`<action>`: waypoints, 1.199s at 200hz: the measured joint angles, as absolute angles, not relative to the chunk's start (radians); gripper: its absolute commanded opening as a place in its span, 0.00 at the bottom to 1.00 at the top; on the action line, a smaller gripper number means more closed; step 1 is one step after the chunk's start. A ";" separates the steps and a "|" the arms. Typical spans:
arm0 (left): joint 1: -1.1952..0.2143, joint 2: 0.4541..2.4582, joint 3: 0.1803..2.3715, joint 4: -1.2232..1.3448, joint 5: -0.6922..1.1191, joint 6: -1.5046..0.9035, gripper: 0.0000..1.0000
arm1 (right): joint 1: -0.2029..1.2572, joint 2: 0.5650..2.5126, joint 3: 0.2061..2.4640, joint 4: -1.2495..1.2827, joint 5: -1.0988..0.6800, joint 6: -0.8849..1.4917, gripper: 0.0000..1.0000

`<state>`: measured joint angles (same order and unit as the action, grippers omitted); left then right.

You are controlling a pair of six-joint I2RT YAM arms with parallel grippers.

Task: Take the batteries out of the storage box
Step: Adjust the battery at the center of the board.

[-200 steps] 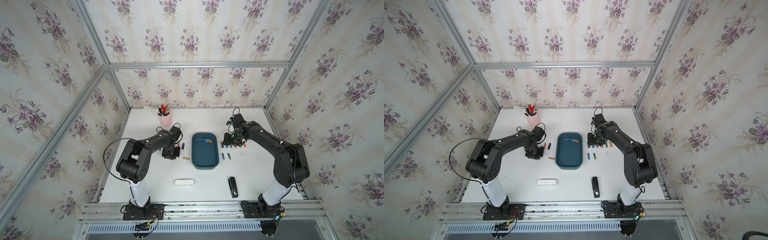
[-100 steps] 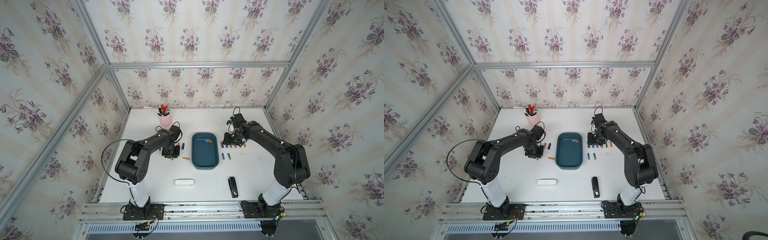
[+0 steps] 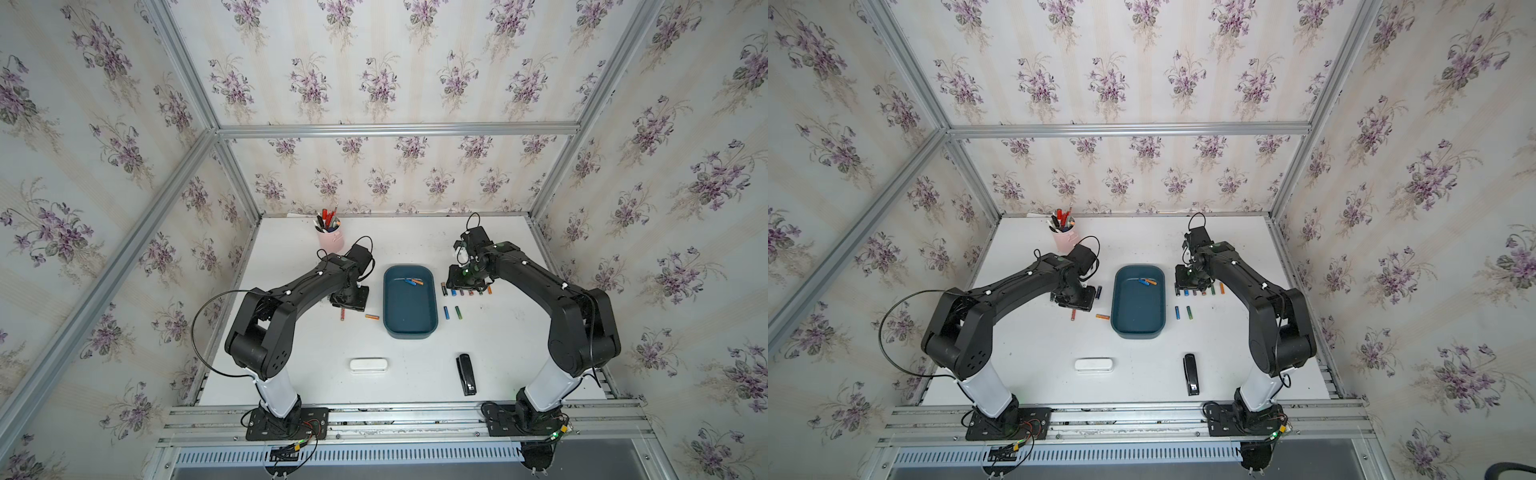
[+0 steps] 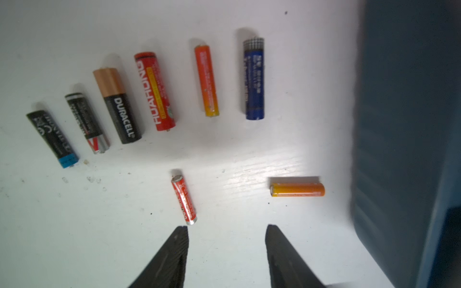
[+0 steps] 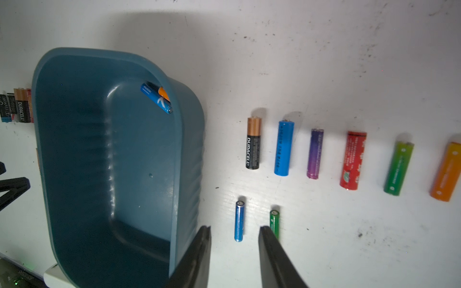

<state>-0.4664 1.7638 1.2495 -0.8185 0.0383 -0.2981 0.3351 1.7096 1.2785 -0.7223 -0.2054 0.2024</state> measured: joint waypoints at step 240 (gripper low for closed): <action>-0.531 1.923 1.285 -0.733 0.212 -0.094 0.56 | 0.336 1.716 1.303 -0.759 -0.173 0.203 0.37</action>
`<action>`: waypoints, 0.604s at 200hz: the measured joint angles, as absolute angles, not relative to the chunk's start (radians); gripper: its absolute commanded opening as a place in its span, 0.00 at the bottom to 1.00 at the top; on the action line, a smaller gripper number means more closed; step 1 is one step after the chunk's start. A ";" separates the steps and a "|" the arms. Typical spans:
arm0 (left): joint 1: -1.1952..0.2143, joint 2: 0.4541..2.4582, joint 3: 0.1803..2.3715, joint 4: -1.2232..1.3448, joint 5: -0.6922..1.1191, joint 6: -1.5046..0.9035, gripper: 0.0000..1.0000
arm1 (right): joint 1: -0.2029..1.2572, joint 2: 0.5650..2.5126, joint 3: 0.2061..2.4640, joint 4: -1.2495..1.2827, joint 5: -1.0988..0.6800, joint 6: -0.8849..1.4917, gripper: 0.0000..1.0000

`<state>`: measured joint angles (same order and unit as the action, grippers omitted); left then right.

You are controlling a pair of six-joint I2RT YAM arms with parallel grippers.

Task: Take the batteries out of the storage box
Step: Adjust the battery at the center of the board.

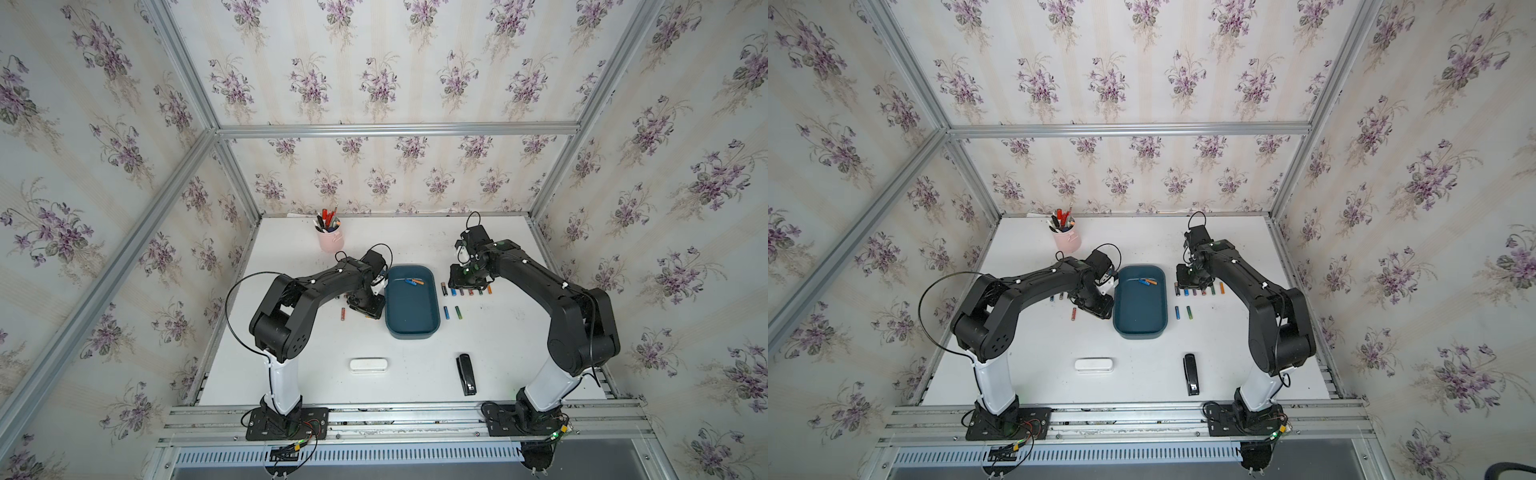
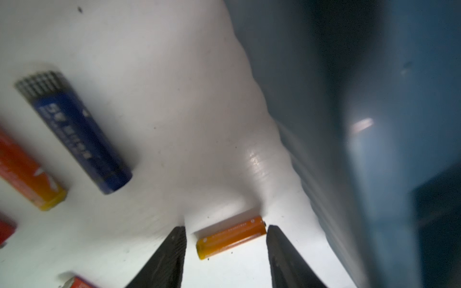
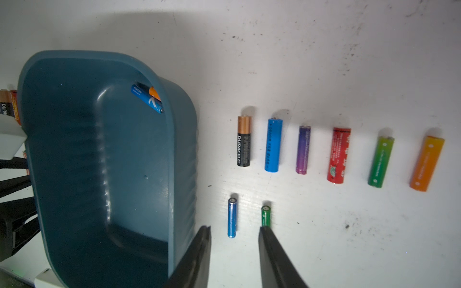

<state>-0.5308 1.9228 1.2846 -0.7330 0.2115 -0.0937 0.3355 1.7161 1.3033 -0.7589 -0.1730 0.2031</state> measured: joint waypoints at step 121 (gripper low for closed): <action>-0.565 1.913 1.276 -0.740 0.152 -0.117 0.50 | 0.335 1.714 1.292 -0.757 -0.176 0.203 0.38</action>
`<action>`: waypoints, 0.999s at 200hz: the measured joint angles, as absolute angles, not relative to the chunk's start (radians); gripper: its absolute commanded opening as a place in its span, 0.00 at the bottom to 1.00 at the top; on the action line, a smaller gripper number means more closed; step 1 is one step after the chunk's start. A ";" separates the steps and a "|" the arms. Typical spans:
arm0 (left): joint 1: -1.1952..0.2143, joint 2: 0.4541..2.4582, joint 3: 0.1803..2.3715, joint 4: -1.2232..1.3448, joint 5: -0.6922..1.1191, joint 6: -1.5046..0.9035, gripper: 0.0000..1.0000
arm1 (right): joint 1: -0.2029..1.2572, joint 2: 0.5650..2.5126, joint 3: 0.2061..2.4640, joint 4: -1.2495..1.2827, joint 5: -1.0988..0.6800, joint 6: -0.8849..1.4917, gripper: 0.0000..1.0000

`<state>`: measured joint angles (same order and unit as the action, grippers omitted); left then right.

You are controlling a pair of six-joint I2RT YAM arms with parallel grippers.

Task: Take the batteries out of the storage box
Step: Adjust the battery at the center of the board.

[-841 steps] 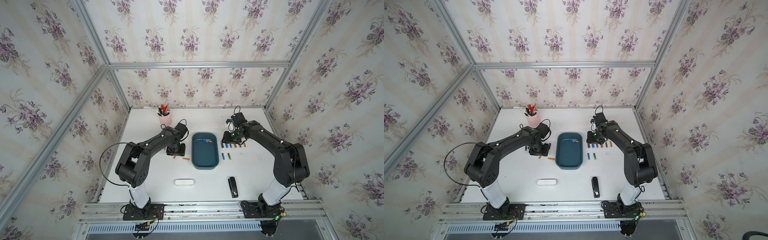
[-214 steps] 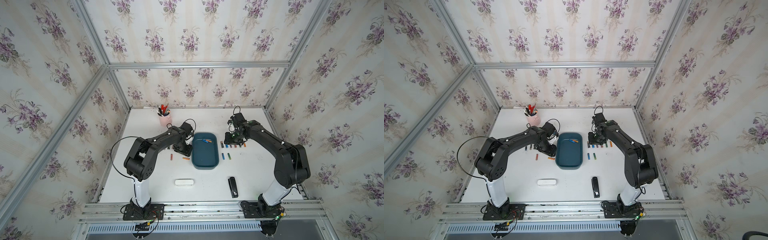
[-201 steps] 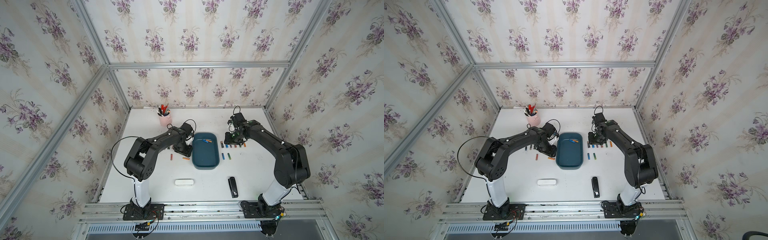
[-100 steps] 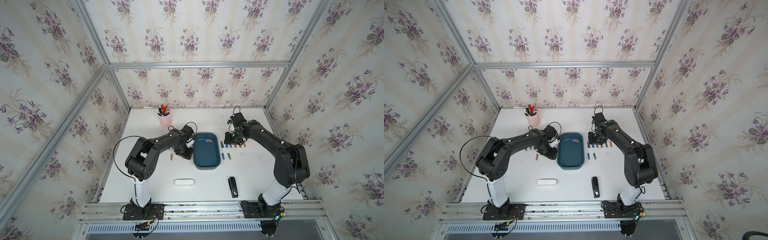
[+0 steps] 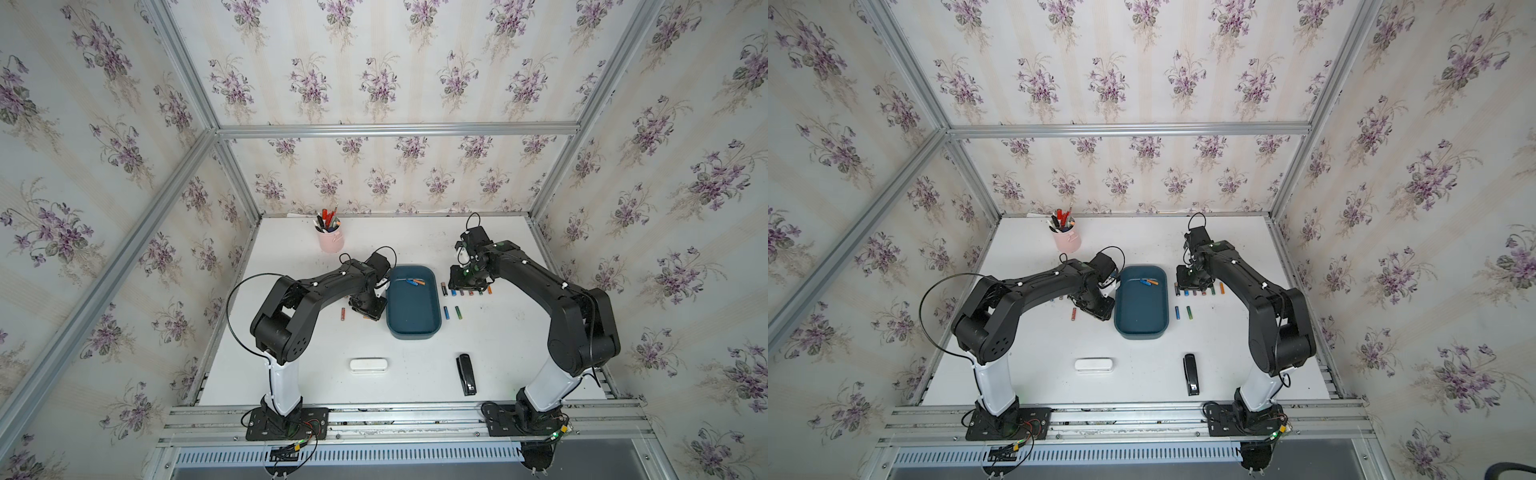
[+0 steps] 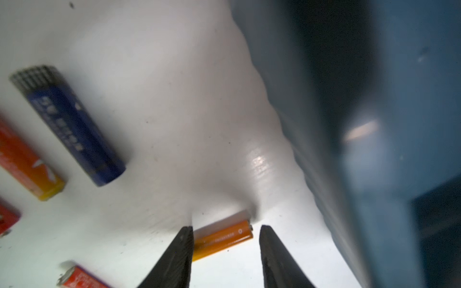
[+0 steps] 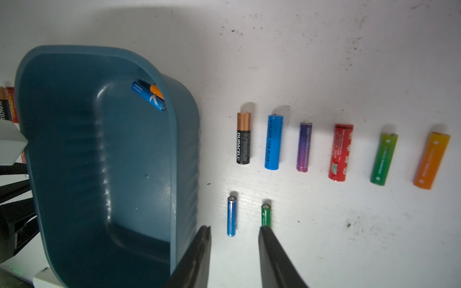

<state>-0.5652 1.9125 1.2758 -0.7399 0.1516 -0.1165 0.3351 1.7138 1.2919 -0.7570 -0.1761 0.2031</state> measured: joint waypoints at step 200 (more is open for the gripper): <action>-0.578 1.888 1.230 -0.742 0.118 -0.123 0.41 | 0.336 1.700 1.270 -0.751 -0.180 0.206 0.38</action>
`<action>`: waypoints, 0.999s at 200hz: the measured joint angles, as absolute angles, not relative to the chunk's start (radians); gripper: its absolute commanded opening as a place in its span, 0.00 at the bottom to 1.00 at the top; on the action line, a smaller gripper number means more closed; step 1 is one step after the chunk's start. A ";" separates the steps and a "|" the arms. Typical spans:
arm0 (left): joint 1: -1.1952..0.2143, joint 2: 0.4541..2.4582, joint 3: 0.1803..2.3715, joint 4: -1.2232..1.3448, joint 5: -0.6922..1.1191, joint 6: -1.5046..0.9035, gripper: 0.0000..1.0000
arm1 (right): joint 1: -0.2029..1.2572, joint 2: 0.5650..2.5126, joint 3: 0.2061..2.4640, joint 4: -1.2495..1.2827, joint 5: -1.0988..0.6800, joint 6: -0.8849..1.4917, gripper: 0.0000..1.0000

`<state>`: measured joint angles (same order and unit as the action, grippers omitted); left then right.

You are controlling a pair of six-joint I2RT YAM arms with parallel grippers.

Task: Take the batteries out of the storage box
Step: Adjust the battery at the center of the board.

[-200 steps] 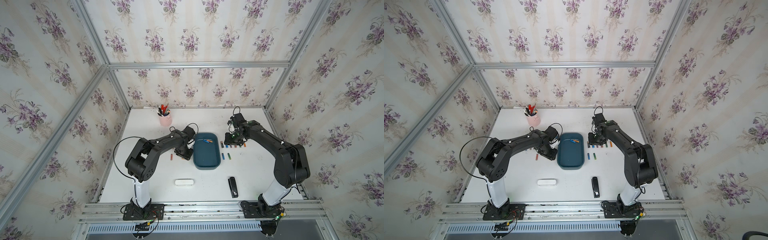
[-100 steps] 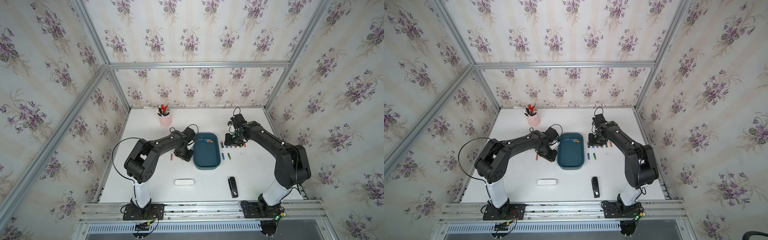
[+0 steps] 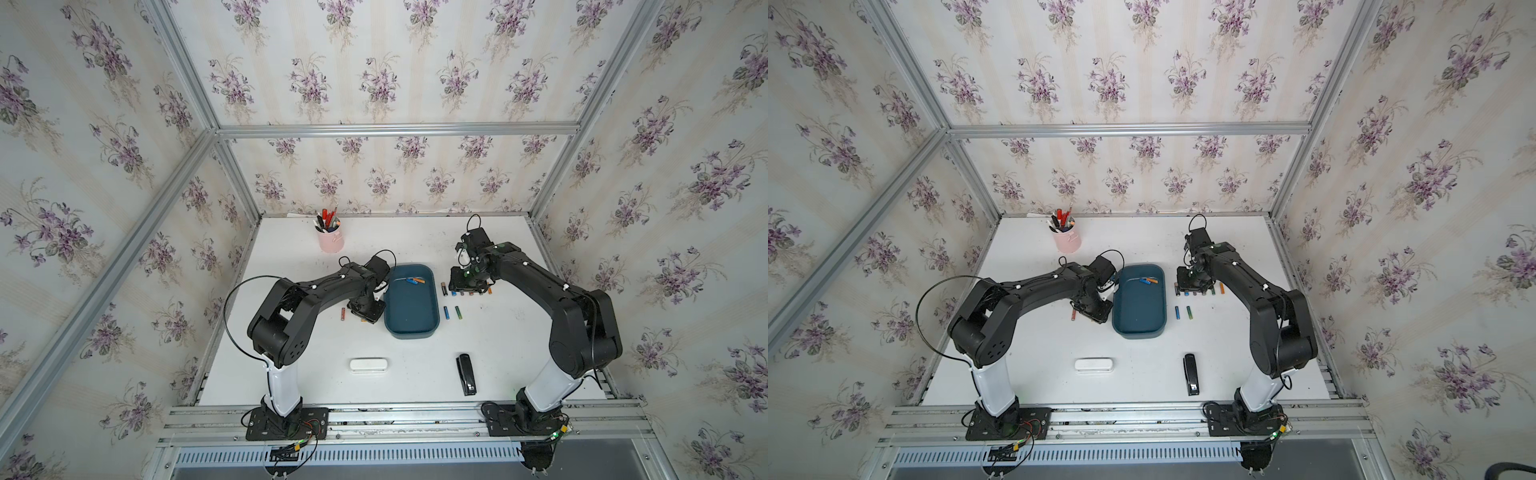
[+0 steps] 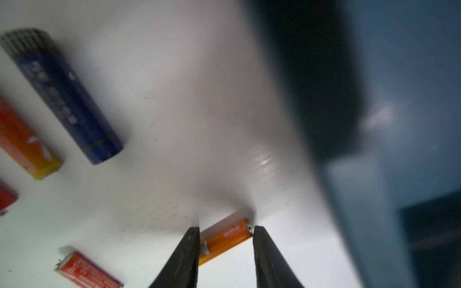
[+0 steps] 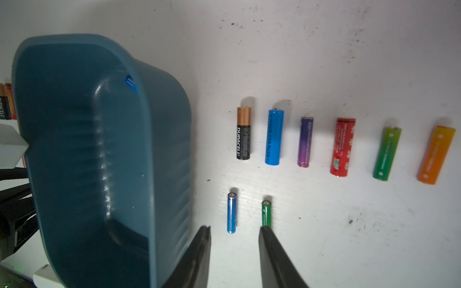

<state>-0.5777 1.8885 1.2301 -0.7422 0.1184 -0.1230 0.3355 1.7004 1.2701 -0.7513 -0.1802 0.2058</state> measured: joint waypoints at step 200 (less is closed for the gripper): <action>-0.591 1.879 1.259 -0.796 0.074 -0.142 0.59 | 0.335 1.695 1.256 -0.736 -0.183 0.202 0.38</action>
<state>-0.5915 1.8786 1.2594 -0.7963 0.0742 -0.1421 0.3351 1.6951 1.2564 -0.7361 -0.1833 0.2020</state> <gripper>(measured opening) 0.547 0.380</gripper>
